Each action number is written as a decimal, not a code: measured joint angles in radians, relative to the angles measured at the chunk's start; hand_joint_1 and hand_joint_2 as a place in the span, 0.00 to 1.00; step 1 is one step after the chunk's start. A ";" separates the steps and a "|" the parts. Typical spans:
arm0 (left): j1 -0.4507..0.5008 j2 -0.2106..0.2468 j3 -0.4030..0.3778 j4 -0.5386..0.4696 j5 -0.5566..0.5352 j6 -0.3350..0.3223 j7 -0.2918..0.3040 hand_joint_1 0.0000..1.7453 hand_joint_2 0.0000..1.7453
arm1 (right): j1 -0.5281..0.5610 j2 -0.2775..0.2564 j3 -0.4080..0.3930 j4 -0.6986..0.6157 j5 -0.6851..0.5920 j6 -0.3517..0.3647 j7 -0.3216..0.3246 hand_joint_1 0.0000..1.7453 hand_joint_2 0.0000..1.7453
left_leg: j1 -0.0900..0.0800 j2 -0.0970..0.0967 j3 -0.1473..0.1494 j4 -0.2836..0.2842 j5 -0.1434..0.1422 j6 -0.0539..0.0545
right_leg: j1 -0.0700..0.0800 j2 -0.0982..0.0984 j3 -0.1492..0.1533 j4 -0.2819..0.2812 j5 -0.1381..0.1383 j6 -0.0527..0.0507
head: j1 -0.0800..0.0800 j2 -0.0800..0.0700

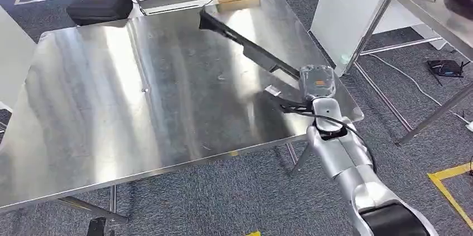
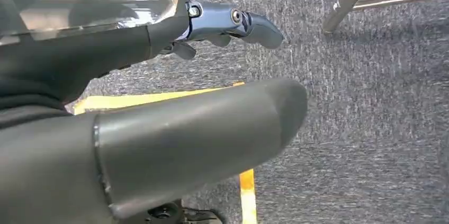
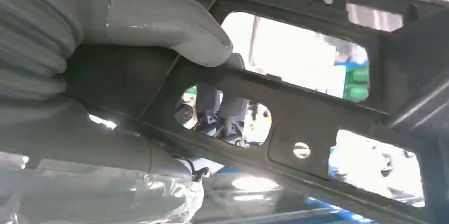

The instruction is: Take the parts from the cabinet and place them on the table.

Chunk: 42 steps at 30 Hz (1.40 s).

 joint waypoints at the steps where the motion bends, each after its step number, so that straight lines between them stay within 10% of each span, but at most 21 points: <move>1: -0.002 0.000 -0.003 0.000 0.003 -0.003 0.003 0.00 0.00 | -0.008 0.015 0.018 0.027 0.024 0.000 0.002 0.98 1.00 | 0.000 0.000 0.000 0.000 -0.001 -0.005 | 0.000 0.000 0.000 0.000 0.000 0.000 | 0.000 0.000; 14: -0.012 -0.003 -0.005 -0.013 0.016 0.009 -0.004 0.00 0.00 | -0.105 0.229 0.214 0.193 0.049 0.005 -0.027 0.98 1.00 | -0.011 -0.002 -0.002 0.006 -0.001 -0.006 | -0.008 -0.004 0.002 -0.003 0.001 0.001 | 0.000 0.000; 29: -0.005 -0.008 -0.005 -0.014 0.021 0.043 -0.040 0.00 0.00 | -0.126 0.288 0.310 0.241 0.048 0.030 -0.024 0.98 1.00 | -0.012 -0.003 -0.003 0.009 -0.002 -0.005 | -0.009 -0.005 0.004 -0.004 0.001 0.001 | 0.000 0.000; 30: -0.001 -0.008 -0.005 -0.015 0.024 0.043 -0.041 0.00 1.00 | -0.127 0.286 0.310 0.241 0.048 0.031 -0.015 0.00 0.00 | -0.012 -0.003 -0.003 0.009 -0.002 -0.005 | -0.010 -0.005 0.004 -0.004 0.001 0.001 | 0.000 0.000; 34: 0.014 -0.007 0.003 -0.016 0.040 0.046 -0.045 0.00 1.00 | -0.137 0.268 0.308 0.244 0.048 0.053 0.025 0.00 0.00 | -0.013 -0.003 -0.003 0.009 -0.002 -0.004 | -0.010 -0.005 0.004 -0.004 0.001 0.001 | 0.000 0.000; 35: 0.018 -0.007 0.012 -0.016 0.046 0.046 -0.045 0.00 0.00 | -0.141 0.261 0.308 0.245 0.048 0.059 0.029 0.00 0.00 | -0.013 -0.003 -0.003 0.009 -0.002 -0.004 | -0.010 -0.005 0.004 -0.004 0.001 0.001 | 0.000 0.000; 42: 0.036 -0.007 0.035 -0.016 0.044 0.064 -0.015 0.00 0.00 | -0.142 0.240 0.311 0.256 0.049 0.071 0.035 0.00 0.00 | -0.013 -0.003 -0.003 0.010 -0.002 -0.004 | -0.010 -0.005 0.005 -0.004 0.001 0.001 | 0.000 0.000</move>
